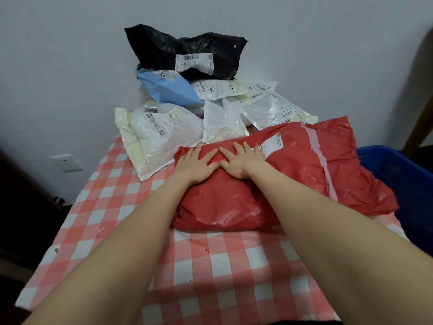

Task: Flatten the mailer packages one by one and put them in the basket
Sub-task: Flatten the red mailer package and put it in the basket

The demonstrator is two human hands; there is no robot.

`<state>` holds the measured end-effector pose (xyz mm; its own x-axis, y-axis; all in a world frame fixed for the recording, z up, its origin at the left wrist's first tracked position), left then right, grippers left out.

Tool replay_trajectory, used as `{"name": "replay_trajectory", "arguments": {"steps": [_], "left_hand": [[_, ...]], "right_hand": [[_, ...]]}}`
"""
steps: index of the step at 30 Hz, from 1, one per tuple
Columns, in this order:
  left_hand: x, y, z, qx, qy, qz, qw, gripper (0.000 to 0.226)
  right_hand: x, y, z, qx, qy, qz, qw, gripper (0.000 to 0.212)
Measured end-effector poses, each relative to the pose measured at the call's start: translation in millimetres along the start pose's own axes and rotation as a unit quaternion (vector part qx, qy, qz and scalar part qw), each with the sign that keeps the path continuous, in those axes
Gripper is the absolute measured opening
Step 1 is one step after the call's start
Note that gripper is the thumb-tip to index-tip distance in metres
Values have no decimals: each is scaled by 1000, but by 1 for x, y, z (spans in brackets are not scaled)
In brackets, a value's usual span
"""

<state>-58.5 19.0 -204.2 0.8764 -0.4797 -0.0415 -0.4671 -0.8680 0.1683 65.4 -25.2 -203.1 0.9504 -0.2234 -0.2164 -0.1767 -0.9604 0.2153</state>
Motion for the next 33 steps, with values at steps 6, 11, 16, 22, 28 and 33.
{"name": "replay_trajectory", "arguments": {"steps": [6, 11, 16, 22, 28, 33], "left_hand": [[1, 6, -5, 1, 1, 33, 999, 54], [-2, 23, -22, 39, 35, 39, 998, 52], [10, 57, -24, 37, 33, 14, 999, 51], [29, 93, -15, 27, 3, 14, 1000, 51], [28, 109, 11, 38, -7, 2, 999, 51], [28, 108, 15, 69, -7, -7, 998, 50]], "right_hand": [[-4, 7, -5, 2, 24, 9, 1000, 58], [-16, 26, -18, 45, 34, 16, 998, 56], [-17, 64, -15, 40, -31, 4, 999, 54], [-24, 105, -5, 47, -35, -23, 998, 54], [-19, 118, 23, 55, -16, -26, 998, 55], [-16, 114, 30, 81, -25, -29, 996, 55]]}}
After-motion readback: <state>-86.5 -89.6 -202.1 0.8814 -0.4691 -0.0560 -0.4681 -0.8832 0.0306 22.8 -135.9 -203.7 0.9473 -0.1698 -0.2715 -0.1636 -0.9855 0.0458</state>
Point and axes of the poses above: each hand's wrist, its own y-axis away from the middle knuckle, its own z-axis out of the palm, x = y × z, the point moved 7 cm from there along -y, towards the middle knuckle, and after that the axes turned 8 degrees about -y, right-handed, at the moved point
